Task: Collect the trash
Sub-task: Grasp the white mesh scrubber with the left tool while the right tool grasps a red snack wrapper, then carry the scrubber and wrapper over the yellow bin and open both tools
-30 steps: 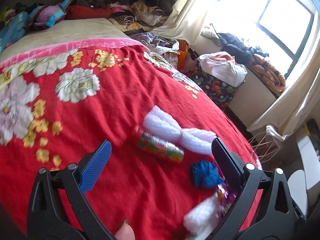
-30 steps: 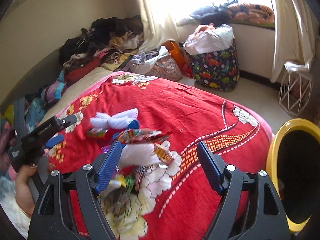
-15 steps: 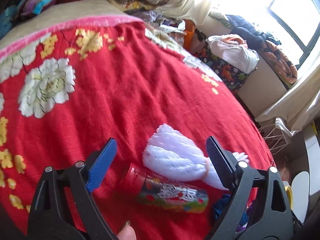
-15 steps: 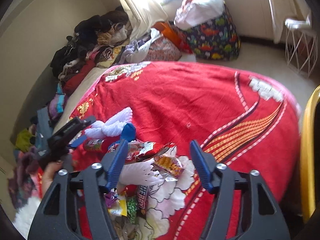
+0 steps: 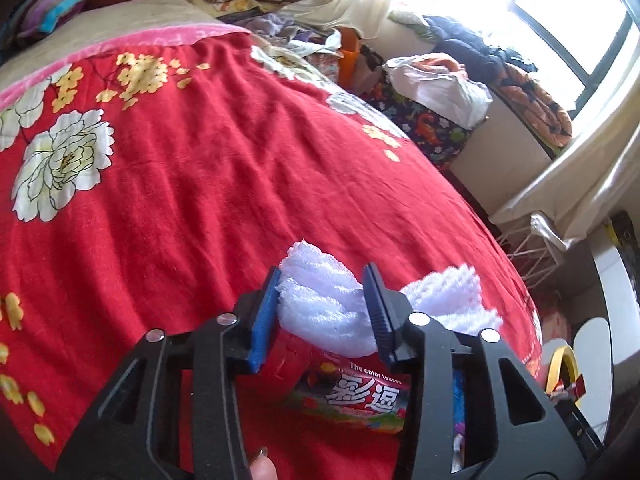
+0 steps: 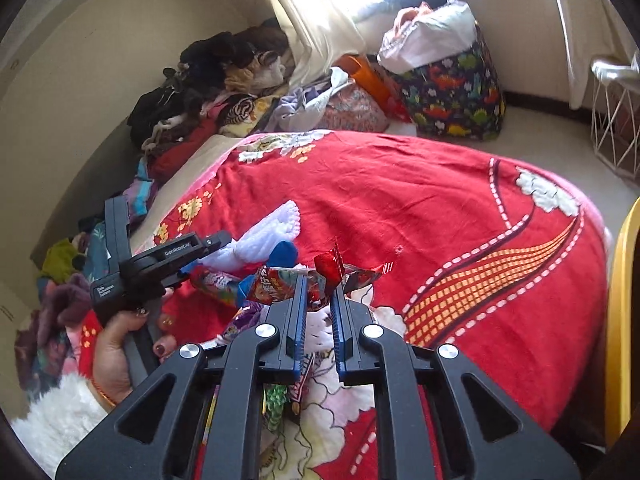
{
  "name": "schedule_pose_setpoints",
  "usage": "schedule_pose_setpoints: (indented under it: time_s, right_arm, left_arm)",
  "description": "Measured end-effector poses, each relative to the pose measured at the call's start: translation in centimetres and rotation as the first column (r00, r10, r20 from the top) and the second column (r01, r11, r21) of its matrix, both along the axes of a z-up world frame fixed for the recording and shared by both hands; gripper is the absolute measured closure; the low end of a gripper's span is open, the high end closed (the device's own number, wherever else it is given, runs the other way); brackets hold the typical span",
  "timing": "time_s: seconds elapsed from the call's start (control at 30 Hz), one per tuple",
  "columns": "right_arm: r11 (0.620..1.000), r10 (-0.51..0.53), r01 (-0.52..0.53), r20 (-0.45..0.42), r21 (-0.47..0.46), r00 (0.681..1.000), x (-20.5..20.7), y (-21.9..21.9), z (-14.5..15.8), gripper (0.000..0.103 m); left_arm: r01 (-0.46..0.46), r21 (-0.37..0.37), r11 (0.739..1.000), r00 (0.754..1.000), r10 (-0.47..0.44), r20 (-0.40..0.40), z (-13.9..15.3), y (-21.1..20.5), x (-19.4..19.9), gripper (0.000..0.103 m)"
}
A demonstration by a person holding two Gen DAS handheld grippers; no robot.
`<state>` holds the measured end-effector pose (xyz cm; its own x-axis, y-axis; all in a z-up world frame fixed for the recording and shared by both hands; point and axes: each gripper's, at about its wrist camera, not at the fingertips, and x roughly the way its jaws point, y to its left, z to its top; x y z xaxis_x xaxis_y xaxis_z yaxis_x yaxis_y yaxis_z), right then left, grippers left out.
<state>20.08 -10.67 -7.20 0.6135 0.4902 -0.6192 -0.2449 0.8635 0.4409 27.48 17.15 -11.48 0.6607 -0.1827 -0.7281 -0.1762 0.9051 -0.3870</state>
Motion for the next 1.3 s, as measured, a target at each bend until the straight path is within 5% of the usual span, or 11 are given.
schedule_pose_setpoints:
  time_s: [0.5,1.3]
  right_arm:
    - [0.999,-0.041,0.043,0.105,-0.016,0.994,-3.7,-3.3,2.2,0.092]
    - [0.992,-0.124,0.128,0.16,-0.016,0.979,-8.0,-8.5,5.2,0.092]
  left_arm:
    - [0.044,-0.036,0.998,0.978,-0.036,0.206,6.1,-3.8,-6.3,0.075]
    - [0.095,0.025,0.995,0.954,-0.098,0.283,10.8,-9.0,-12.0,0.075]
